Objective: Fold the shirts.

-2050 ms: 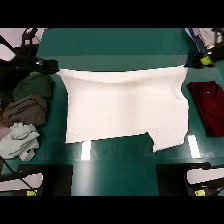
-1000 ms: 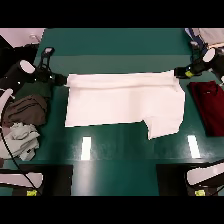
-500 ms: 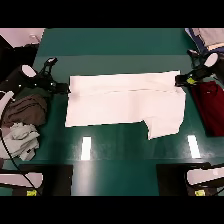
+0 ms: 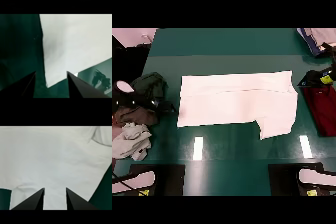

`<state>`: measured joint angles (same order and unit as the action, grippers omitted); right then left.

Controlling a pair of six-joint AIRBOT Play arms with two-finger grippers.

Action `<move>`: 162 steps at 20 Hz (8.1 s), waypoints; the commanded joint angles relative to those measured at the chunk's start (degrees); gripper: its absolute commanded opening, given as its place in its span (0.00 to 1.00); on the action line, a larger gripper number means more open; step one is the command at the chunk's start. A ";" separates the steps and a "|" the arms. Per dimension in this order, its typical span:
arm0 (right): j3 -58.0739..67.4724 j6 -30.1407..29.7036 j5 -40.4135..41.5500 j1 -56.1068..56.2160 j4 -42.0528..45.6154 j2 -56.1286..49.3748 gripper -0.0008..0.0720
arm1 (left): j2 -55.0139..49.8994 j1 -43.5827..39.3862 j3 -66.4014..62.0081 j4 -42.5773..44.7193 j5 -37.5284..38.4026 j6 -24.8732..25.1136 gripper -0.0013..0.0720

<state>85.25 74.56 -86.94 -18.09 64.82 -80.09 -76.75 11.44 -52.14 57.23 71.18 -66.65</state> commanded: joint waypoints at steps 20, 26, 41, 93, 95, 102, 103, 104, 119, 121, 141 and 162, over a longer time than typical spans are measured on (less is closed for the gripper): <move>-46.49 -0.50 8.31 -15.28 1.51 22.58 0.55 | 6.71 0.72 5.46 -8.35 -5.86 3.30 0.05; -52.06 -3.91 16.17 -13.27 -3.78 17.64 0.55 | 6.69 0.68 5.46 -8.35 -4.42 3.23 0.05; -48.46 -3.45 9.55 -6.86 10.01 27.74 0.03 | 11.26 0.68 4.76 0.94 3.52 1.75 0.05; -20.94 -10.60 8.26 -13.75 -5.38 -4.22 0.85 | 2.82 -1.97 -9.79 -8.39 -3.91 -7.30 0.05; -19.39 -12.13 7.21 -14.86 -7.78 -7.61 0.85 | 2.82 -3.41 -9.49 -8.33 -3.67 -7.30 0.05; -11.69 -15.91 4.70 -12.00 -9.22 -17.81 0.85 | 2.82 -14.67 -7.45 -8.24 -7.13 -7.52 0.05; -11.30 -16.59 4.55 -11.61 -10.95 -18.82 0.85 | 2.82 -16.17 -7.45 -8.26 -7.87 -7.52 0.05; -11.41 -17.33 4.57 -11.34 -12.90 -19.50 0.85 | 2.82 -17.46 -7.45 -8.26 -8.41 -7.50 0.05; -11.15 -17.97 3.34 -8.35 -18.88 -10.62 0.03 | -5.66 -27.91 -16.13 -9.94 -16.02 -11.52 0.05; -8.92 -13.99 3.08 -5.75 -18.82 -7.21 0.03 | -11.80 -31.36 -22.40 -9.97 -15.98 -11.52 0.05; 30.38 6.12 1.07 33.22 -18.53 -15.19 0.03 | -35.39 -38.25 -47.76 -6.86 -12.09 -14.99 0.05; 33.31 -14.60 34.05 63.87 -18.18 -33.27 0.73 | -1.77 -7.65 -48.04 13.81 6.91 -12.41 0.05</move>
<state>118.48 65.30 -61.36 41.01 46.00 -111.83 -79.66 2.76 -100.14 70.63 77.34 -79.13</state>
